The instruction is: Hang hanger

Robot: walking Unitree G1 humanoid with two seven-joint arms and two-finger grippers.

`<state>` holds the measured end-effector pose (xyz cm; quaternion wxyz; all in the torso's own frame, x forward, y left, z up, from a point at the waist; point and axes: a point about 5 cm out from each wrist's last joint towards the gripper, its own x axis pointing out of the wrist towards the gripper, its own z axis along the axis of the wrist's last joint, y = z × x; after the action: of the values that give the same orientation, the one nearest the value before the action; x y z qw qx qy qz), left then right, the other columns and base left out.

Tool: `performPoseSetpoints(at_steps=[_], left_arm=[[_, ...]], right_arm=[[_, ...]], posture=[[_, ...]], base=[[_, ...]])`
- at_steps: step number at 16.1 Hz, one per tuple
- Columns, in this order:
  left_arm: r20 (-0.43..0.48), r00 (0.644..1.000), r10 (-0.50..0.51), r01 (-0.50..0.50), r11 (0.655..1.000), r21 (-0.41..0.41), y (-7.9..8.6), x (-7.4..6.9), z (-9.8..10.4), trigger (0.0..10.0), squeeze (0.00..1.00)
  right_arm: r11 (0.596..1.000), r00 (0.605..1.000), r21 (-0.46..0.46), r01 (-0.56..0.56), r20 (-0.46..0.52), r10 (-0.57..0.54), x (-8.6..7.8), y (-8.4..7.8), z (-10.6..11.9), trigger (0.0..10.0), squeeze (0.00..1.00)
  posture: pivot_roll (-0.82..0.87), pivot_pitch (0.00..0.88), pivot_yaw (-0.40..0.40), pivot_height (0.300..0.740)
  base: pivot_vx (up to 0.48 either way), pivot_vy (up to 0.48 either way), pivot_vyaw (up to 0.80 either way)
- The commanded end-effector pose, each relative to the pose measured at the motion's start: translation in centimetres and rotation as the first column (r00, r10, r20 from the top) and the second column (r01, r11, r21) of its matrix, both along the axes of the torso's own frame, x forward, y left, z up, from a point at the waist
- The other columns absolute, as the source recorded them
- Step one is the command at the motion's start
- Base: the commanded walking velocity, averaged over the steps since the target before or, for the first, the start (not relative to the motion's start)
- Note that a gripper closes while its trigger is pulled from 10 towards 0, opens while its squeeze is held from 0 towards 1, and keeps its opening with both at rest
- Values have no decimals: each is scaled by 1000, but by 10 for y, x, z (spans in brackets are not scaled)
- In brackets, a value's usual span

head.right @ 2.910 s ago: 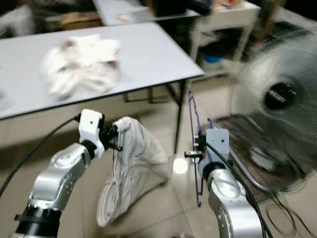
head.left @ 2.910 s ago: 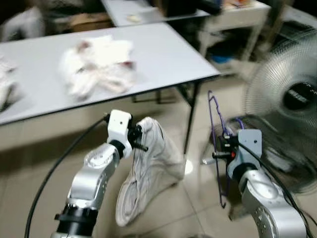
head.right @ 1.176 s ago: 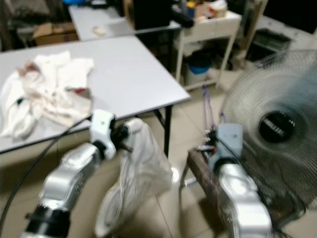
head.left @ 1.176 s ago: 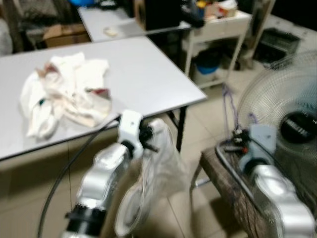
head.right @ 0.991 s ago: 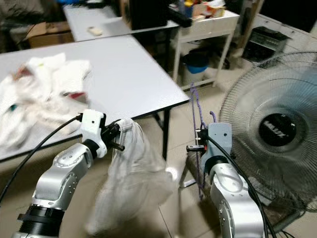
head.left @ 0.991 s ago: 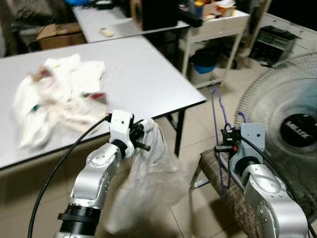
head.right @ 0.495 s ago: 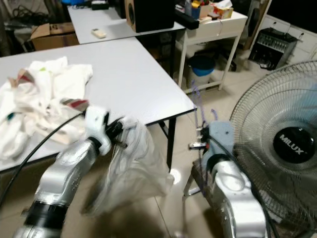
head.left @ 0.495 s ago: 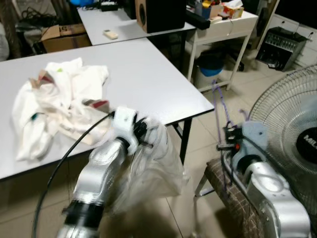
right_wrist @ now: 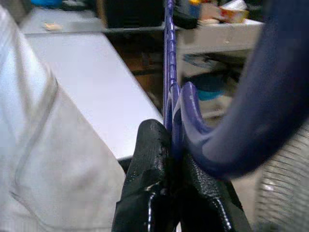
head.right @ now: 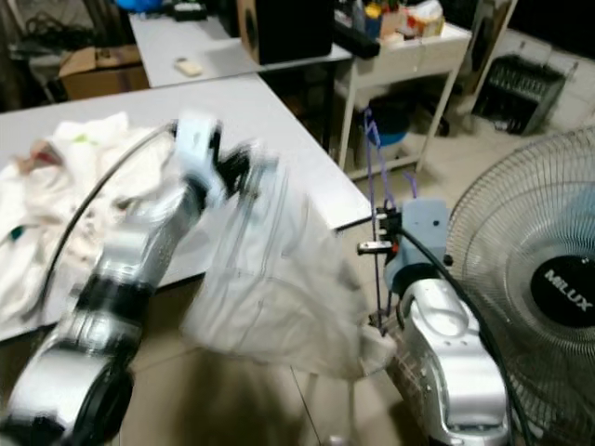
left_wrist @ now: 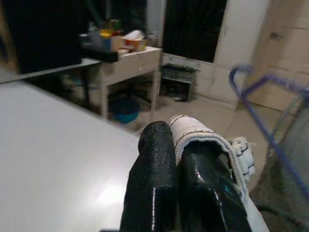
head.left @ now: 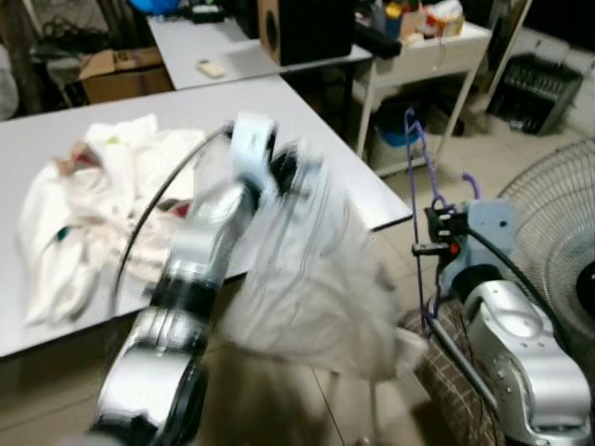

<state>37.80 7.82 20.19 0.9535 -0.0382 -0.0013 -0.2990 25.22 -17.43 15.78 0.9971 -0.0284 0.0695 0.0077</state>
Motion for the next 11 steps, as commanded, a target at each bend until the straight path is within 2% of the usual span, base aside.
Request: performPoseSetpoints(at_steps=[1,5,7,8,10,11], left_arm=[[149,988,34,-28,999,-44,8,8,39,10000,0],[191,980,50,-47,999,-20,5,20,56,10000,0],[261,963,63,-66,998,3,8,33,89,10000,0],[311,945,101,-105,994,-3,17,36,112,10000,0],[396,896,201,-207,978,-28,42,39,155,10000,0],[437,858,269,-283,959,-36,59,38,174,10000,0]], right_arm=[[1000,999,4,-19,38,19,0,3,9,10000,0],[999,999,19,-31,44,30,0,6,11,10000,0],[999,998,26,-31,52,29,2,8,13,10000,0],[999,998,27,-33,58,32,4,9,14,10000,0],[999,997,27,-37,71,35,7,10,17,10000,0],[999,996,28,-37,79,35,7,9,19,10000,0]], posture=[[-84,0,25,723],[-86,0,27,723],[-77,0,24,723],[-73,0,19,723],[-73,0,22,723],[-72,0,24,723]], base=[[349,0,0],[352,0,0],[354,0,0],[352,0,0],[349,0,0],[349,0,0]])
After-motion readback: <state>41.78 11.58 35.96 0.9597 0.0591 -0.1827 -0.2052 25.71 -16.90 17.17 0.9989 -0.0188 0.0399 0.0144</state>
